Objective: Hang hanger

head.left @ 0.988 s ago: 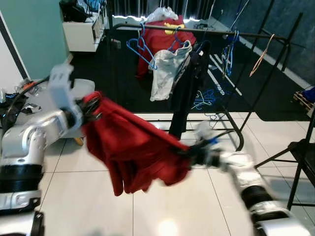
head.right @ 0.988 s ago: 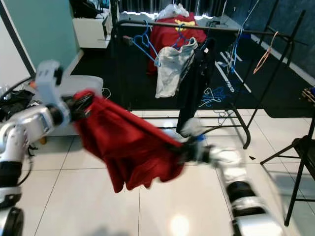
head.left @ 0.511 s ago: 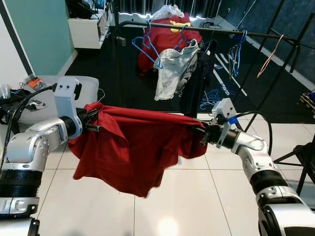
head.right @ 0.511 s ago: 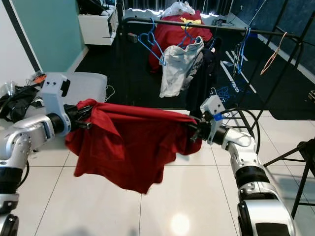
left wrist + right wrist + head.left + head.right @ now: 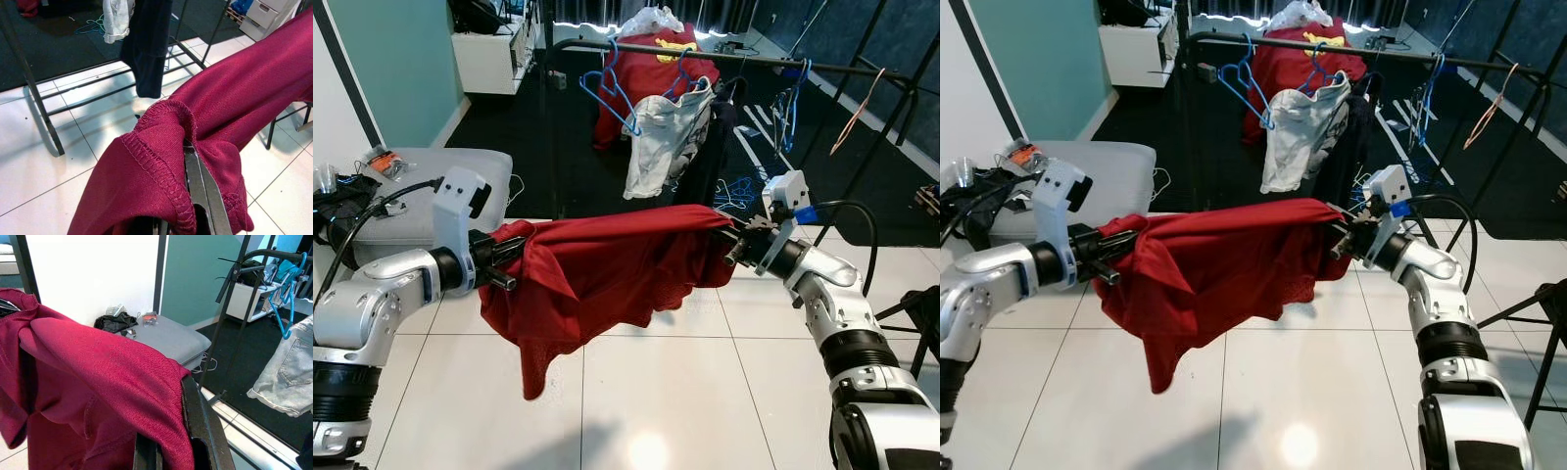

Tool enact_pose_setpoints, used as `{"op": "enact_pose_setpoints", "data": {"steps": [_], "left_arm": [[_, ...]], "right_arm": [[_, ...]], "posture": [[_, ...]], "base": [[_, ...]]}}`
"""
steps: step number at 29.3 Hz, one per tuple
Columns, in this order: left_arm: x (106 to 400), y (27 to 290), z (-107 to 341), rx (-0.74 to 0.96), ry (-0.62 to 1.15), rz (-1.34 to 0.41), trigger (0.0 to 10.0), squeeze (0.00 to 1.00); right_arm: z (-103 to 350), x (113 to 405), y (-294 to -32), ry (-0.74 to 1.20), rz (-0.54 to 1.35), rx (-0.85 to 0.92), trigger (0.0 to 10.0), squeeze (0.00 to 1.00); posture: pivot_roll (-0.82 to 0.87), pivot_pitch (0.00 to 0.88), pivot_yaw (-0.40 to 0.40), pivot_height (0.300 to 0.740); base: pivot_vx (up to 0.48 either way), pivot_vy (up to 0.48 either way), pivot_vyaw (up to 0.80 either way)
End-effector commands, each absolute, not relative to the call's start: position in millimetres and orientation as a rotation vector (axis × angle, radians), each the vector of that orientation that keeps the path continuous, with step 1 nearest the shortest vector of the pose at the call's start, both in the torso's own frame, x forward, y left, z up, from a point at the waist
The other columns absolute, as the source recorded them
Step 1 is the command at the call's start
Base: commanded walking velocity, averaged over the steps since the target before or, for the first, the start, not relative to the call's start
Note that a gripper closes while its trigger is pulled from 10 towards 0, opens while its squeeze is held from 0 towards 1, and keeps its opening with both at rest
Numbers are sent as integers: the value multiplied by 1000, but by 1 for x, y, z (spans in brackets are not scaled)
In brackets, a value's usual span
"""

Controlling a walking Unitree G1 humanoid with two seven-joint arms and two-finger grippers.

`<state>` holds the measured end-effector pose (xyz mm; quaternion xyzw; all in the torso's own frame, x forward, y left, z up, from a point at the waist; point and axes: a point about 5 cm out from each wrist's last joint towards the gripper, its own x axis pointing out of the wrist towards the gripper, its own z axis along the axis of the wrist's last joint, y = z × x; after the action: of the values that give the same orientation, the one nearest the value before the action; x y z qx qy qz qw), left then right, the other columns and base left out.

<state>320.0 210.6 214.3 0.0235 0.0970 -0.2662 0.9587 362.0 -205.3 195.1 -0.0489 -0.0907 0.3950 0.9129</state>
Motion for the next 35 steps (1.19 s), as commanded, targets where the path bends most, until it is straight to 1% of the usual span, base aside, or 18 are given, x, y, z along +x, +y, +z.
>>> {"op": "enact_pose_setpoints", "data": {"steps": [1, 7, 11, 26, 32, 33, 34, 35], "left_arm": [[317, 217, 214, 88, 211, -525, 0, 0], [316, 217, 214, 96, 217, -536, 0, 0], [309, 215, 212, 120, 235, -590, 0, 0], [307, 213, 211, 128, 238, -605, 0, 0], [307, 212, 216, 87, 205, -607, 0, 0], [308, 211, 221, 45, 172, -608, 0, 0], [308, 211, 221, 45, 172, -608, 0, 0], [309, 210, 227, -4, 134, -610, 0, 0]], "right_arm": [[203, 364, -210, -217, 795, -75, 0, 0], [204, 365, -210, -195, 807, -43, 0, 0], [200, 362, -209, -122, 861, -29, 0, 0], [201, 363, -206, -111, 888, -19, 0, 0], [199, 362, -206, -95, 887, -18, 0, 0], [196, 362, -206, -86, 874, -25, 1333, 0], [196, 362, -206, -86, 874, -25, 1333, 0], [191, 361, -205, -73, 867, -28, 5843, 0]], "posture": [[-66, 52, -72, 740], [-66, 51, -72, 740], [-67, 50, -76, 740], [-67, 47, -80, 740], [-67, 43, -81, 740], [-68, 39, -82, 740], [-68, 39, -82, 740], [-65, 36, -82, 740]], "base": [[0, 0, 0], [0, 0, 0], [0, 0, 0], [0, 0, 0], [0, 0, 0], [0, 0, 0], [0, 0, 0], [0, 0, 0]]}}
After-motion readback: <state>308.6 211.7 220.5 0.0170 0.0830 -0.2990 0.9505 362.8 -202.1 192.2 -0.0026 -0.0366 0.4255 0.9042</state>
